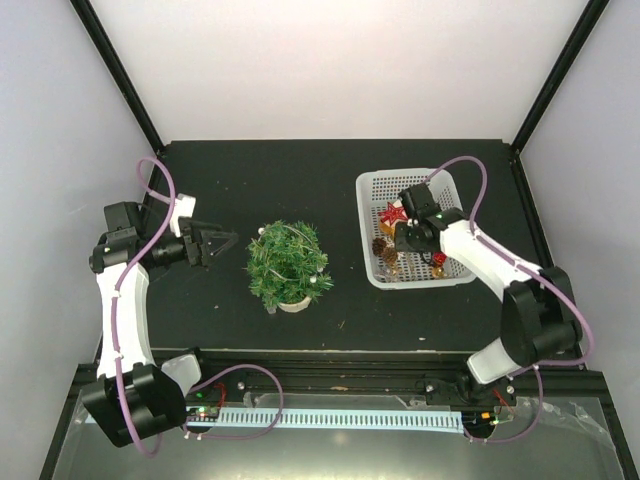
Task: Decorate the small christmas tree
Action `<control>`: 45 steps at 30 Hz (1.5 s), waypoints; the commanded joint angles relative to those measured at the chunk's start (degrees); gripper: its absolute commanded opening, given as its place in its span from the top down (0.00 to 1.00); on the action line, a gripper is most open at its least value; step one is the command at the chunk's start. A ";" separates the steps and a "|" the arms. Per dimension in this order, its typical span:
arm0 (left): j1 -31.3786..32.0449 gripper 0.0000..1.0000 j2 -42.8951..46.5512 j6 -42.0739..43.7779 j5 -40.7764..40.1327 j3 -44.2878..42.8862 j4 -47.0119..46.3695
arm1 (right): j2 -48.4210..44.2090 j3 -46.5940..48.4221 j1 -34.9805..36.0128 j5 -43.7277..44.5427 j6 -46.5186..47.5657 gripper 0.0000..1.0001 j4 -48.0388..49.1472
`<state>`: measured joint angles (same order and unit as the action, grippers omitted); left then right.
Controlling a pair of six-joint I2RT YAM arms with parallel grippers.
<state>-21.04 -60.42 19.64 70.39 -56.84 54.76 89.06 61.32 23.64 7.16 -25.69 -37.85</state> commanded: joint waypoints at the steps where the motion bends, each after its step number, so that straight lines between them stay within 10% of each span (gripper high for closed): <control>1: -0.50 0.01 1.57 0.00 2.03 0.23 -1.22 | -5.94 2.17 -0.03 3.28 0.65 0.99 -2.79; 18: -0.58 0.01 3.79 3.11 -0.01 -0.47 0.26 | -22.13 15.48 3.42 -15.10 13.87 0.99 -7.65; 28: -0.61 0.01 4.57 3.81 -1.84 -0.66 0.51 | -6.73 49.12 28.27 -5.73 20.39 0.99 -27.69; 45: -0.58 0.01 3.91 4.34 -2.27 -0.65 0.43 | 0.57 59.31 44.37 -9.37 21.91 0.99 -29.77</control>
<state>-21.06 -56.34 22.50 67.96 -56.47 54.63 88.47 117.73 64.18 0.21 -5.61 -66.96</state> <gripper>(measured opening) 0.990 0.022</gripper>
